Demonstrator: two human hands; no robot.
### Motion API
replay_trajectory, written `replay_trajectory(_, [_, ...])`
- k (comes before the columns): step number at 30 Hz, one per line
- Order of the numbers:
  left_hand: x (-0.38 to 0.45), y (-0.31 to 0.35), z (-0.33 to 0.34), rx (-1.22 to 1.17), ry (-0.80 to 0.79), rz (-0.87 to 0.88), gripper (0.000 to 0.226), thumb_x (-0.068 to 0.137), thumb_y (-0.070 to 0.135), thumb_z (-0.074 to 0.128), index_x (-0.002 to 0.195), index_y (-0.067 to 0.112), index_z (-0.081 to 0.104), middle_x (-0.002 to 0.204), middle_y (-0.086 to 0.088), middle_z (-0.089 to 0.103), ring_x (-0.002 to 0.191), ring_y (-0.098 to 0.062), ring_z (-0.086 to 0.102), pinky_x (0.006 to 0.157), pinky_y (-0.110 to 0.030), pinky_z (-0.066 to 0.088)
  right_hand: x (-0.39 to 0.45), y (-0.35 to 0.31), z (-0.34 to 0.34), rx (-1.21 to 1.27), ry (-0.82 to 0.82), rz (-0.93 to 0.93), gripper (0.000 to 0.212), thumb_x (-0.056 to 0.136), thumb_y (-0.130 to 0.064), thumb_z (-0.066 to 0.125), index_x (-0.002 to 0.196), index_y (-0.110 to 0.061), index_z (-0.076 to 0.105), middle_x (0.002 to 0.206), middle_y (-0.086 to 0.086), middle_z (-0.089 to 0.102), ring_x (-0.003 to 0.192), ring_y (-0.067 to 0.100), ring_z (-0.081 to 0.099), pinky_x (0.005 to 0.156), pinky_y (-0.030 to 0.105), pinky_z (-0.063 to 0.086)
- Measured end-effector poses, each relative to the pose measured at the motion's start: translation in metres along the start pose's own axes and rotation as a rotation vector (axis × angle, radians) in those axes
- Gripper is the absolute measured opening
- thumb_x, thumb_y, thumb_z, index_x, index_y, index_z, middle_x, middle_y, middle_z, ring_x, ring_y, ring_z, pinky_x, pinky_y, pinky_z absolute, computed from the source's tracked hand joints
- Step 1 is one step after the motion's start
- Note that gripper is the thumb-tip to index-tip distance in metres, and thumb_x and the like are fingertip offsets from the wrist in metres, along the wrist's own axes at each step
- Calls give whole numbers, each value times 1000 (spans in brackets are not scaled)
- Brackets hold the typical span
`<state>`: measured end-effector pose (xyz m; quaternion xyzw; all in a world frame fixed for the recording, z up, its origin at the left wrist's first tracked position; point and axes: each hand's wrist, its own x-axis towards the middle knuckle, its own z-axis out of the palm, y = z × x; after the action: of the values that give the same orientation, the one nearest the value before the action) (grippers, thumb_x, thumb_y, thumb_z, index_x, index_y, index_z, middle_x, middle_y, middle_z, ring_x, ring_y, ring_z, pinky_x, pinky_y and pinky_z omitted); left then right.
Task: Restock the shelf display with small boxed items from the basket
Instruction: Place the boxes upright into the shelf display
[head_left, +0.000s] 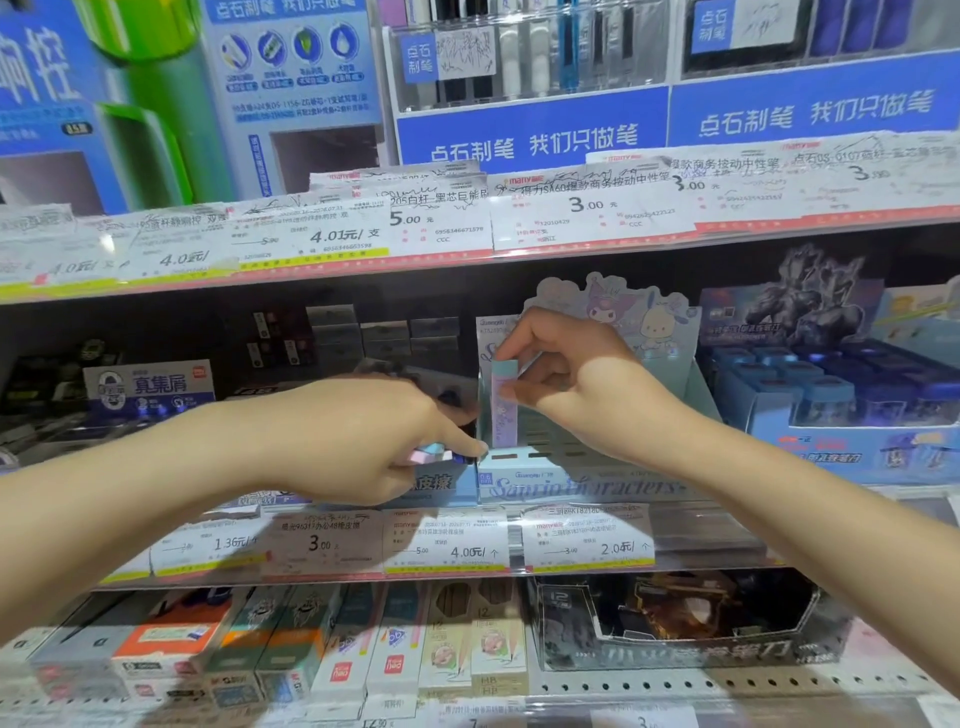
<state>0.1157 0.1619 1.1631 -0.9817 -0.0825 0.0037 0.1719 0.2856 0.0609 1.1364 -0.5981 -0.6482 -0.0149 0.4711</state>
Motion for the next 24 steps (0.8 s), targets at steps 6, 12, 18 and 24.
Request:
replay_trajectory(6, [1,-3,0,-11,-29,-3,48,89,27,44,135,35,41,138,12,51,125,-13,50,101,-39,44,-2,10,3,-136,16,-103,10,83,-14,57,85,-13,67,95,3,59,82,14,56,73,20,45])
replay_trajectory(12, [0,-5,0,-46,-42,-12,45,89,29,44,134,33,43,137,10,53,125,-14,50,102,-40,43,-5,15,4,-99,-64,-96,43,62,3,35,88,-5,68,98,-1,52,98,7,47,87,2,31])
replay_trajectory(18, [-2,-5,-3,-241,32,-34,44,87,20,51,129,32,52,132,15,57,118,-3,54,101,-29,45,6,7,-4,-75,-113,-27,55,56,2,29,89,-8,71,101,3,55,102,13,50,92,5,31])
replay_trajectory(24, [-6,6,-13,-774,309,-261,24,82,33,64,78,11,72,52,3,59,42,-3,45,44,-9,34,-3,-14,-7,173,-26,24,33,71,-5,45,90,-25,62,89,-10,61,81,3,57,77,9,45])
